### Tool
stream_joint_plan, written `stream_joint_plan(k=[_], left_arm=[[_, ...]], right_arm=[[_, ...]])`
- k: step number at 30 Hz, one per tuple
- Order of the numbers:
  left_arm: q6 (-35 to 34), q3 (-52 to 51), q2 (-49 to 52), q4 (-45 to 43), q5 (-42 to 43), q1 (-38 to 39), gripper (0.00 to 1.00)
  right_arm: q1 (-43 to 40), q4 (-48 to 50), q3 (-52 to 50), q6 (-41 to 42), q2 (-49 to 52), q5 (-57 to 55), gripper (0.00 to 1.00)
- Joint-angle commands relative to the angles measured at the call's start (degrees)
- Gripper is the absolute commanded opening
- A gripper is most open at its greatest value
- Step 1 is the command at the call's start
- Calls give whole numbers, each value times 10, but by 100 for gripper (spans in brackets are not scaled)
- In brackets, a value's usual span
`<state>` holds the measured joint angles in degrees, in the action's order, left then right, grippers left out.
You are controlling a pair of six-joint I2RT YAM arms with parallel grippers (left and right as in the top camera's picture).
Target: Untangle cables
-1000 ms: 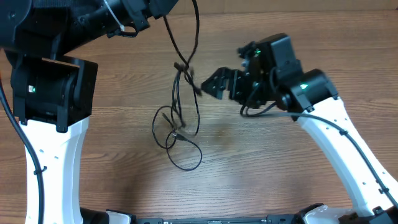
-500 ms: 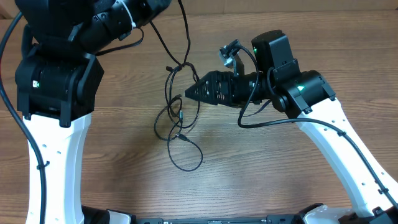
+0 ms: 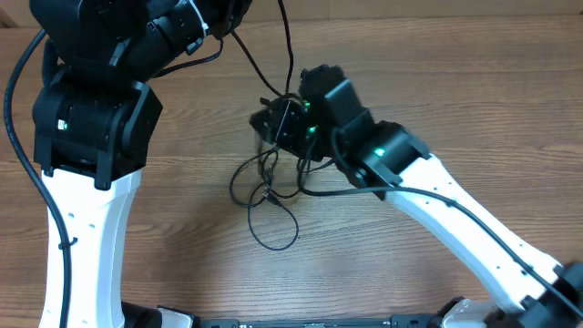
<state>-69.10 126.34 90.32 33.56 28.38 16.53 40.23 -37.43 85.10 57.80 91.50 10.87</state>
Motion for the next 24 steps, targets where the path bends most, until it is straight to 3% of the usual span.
stream_joint_plan(k=[1, 4, 8, 13, 20, 24], left_arm=[[21, 5, -6, 21, -10, -7, 4], [21, 5, -13, 34, 18, -64, 4], [-102, 5, -44, -94, 109, -192, 5], [-99, 5, -68, -51, 126, -297, 4], [-73, 5, -67, -31, 123, -311, 4], [-16, 5, -60, -18, 119, -311, 4]], right_arm=[[-18, -75, 5, 7, 14, -114, 4], [-84, -182, 4, 6, 14, -123, 4], [-207, -274, 4, -46, 15, -143, 4], [-271, -290, 4, -104, 15, -144, 4], [-273, -285, 4, -134, 16, -124, 4], [-260, -282, 4, -148, 16, -69, 6]])
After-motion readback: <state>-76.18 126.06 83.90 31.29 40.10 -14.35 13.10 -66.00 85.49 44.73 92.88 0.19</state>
